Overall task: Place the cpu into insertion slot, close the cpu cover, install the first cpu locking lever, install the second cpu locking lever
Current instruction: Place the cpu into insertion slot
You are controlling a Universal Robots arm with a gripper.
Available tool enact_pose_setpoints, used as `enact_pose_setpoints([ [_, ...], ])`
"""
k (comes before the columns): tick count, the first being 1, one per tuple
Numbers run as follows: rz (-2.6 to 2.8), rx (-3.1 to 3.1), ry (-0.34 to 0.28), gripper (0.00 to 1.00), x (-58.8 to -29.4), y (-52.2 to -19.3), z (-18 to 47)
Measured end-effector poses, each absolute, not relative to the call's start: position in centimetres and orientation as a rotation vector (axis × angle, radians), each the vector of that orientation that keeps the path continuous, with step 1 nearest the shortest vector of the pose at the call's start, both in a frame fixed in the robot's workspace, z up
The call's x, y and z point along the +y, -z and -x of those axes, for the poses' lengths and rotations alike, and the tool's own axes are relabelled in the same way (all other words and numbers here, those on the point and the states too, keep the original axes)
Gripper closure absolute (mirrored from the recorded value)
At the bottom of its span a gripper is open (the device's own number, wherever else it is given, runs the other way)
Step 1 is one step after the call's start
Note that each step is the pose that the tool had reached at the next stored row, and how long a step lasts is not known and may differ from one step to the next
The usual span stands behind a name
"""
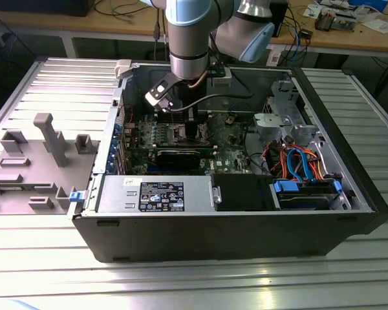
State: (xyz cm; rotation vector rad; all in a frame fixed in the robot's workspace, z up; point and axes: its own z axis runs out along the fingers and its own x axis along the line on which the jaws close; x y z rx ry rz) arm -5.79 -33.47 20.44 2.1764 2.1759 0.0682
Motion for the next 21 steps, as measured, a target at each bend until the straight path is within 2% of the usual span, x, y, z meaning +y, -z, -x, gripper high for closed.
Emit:
enact_pose_setpoints([
  [4,-2.177,2.177,-0.067,0.40,-33.5,-21.2,5.8],
  [5,-2.178,2.178,-0.064,0.47,-33.5,-21.5,5.7],
  [6,-2.180,2.180,-0.060,0.59,-33.5,-21.6,5.7],
  [8,-2.183,2.183,-0.054,0.71,-33.5,-21.7,5.7],
  [9,-2.183,2.183,-0.054,0.71,-33.5,-21.7,5.7],
  [10,-2.184,2.183,-0.053,0.77,-33.5,-21.7,5.7],
  [11,-2.184,2.183,-0.053,0.77,-33.5,-21.7,5.7],
  [12,-2.184,2.184,-0.052,0.89,-33.5,-21.7,5.7],
  [21,-2.187,2.186,-0.047,0.89,-33.5,-21.7,5.6],
])
